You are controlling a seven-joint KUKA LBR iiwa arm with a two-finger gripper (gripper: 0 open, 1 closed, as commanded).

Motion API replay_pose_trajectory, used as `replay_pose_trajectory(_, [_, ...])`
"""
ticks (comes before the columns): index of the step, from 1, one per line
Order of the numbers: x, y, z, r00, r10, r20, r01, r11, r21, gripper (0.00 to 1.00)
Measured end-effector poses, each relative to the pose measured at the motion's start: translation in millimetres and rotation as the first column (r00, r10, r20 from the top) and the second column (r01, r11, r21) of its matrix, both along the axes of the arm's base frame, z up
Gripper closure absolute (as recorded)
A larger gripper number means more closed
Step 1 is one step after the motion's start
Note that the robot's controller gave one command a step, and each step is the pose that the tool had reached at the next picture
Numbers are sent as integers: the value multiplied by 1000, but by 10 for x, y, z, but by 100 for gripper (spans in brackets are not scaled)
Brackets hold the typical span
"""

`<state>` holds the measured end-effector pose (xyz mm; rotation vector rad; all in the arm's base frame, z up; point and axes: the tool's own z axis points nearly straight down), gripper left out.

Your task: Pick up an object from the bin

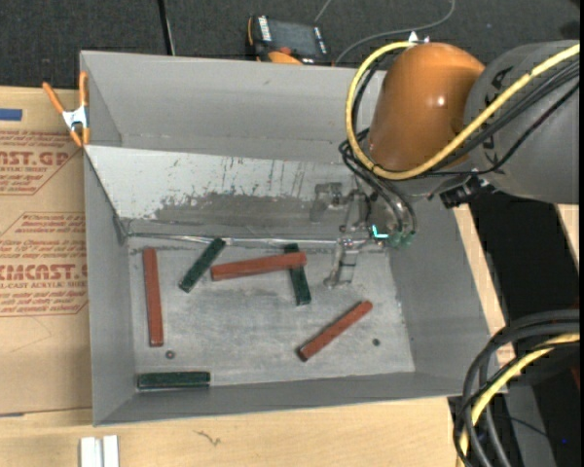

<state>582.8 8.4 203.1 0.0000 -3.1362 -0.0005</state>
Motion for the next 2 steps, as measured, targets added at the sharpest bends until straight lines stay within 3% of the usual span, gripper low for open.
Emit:
replay_pose_trajectory(1, [-66,-48,-1124,998,-56,-1,56,998,1,0])
replay_pose_trajectory(2, [82,-148,-1329,984,-180,9,180,984,2,0])
